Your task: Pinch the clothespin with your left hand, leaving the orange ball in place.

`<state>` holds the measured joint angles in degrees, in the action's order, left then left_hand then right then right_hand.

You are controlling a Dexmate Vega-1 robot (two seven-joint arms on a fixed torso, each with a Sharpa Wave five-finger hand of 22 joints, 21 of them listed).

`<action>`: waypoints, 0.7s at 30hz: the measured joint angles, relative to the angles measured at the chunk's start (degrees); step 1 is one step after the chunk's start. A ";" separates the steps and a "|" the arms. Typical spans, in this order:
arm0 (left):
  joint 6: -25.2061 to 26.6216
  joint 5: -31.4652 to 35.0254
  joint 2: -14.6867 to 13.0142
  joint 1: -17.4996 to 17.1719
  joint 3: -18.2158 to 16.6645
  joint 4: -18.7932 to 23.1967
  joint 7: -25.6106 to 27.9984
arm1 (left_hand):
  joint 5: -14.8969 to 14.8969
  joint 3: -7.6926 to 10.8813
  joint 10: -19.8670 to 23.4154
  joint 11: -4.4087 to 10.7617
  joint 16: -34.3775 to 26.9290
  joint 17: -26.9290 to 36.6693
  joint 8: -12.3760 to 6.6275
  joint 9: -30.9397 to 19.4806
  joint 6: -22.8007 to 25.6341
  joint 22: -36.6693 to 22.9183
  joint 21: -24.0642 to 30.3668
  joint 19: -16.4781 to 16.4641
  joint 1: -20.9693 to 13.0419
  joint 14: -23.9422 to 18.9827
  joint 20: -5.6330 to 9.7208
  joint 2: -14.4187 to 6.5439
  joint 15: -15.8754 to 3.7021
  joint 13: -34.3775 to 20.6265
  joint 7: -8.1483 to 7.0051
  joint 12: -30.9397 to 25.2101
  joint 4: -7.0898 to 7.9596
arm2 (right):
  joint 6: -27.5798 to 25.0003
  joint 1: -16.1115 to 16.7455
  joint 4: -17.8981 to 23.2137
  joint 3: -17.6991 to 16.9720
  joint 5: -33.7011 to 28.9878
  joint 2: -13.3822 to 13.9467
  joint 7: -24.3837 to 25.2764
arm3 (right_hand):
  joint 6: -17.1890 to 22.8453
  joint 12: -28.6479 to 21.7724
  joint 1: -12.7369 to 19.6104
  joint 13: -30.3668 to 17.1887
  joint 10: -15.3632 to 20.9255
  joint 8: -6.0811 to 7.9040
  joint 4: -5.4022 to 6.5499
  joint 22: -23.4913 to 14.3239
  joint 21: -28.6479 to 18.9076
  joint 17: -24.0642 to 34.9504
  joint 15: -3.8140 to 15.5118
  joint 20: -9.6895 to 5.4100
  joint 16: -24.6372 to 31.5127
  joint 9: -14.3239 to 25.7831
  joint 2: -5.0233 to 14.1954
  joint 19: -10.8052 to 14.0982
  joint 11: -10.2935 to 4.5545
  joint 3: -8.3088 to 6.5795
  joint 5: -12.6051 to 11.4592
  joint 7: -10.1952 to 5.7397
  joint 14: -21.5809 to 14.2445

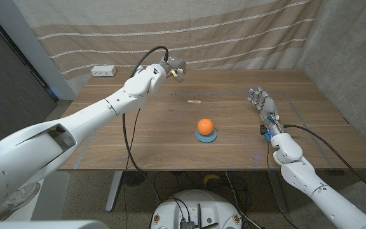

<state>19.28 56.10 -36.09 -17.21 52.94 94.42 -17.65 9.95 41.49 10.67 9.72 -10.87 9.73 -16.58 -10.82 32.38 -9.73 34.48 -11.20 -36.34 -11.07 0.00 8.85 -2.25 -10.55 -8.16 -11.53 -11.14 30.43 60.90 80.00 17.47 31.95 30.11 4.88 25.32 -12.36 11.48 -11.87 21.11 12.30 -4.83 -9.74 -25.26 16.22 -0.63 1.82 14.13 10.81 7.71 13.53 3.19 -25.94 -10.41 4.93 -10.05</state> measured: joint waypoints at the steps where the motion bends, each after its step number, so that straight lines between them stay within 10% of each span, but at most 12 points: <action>1: -0.59 0.09 0.07 -0.26 -0.19 -0.13 0.66 | 0.05 -0.30 0.07 0.10 0.00 0.00 -0.18 0.00 0.02 0.00 0.00 0.00 -0.30 0.00 0.00 0.30 0.00 0.00 0.02 0.00 0.03 | 0.00 0.30 0.36 -0.12 0.01 0.17 0.04 | 0.17 -0.05 0.00 0.00 0.09 0.00 0.00 0.00 0.06 0.00 0.00 0.01 0.00 0.00 0.00 -0.01 0.09 0.00 0.00 0.17 0.00; 21: -4.56 -4.86 1.14 -2.81 -2.24 -3.26 6.27 | 0.46 -5.29 3.99 0.79 -0.07 0.29 -1.60 -1.04 0.25 -0.29 -1.64 -3.37 -10.86 -2.58 1.33 0.37 0.03 -0.27 -1.51 0.11 0.44 | -0.86 2.01 2.59 -0.64 -0.21 1.12 0.94 | 1.00 -0.45 0.00 0.01 0.90 0.22 -0.15 0.00 0.42 0.01 0.00 0.33 0.00 -0.01 0.00 0.49 0.08 0.16 0.00 0.57 0.00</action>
<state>14.72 51.24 -34.95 -20.02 50.70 91.16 -11.37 10.41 36.19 14.66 10.51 -10.94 10.02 -18.18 -11.85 32.63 -10.02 32.83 -14.57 -47.19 -13.65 1.33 9.22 -2.22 -10.82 -9.68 -11.43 -10.69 29.57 62.91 82.59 16.83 31.73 31.23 5.82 26.32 -12.81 11.48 -11.86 22.01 12.52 -4.98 -9.73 -24.84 16.22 -0.62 2.14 14.13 10.80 7.71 14.02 3.27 -25.79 -10.41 5.50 -10.04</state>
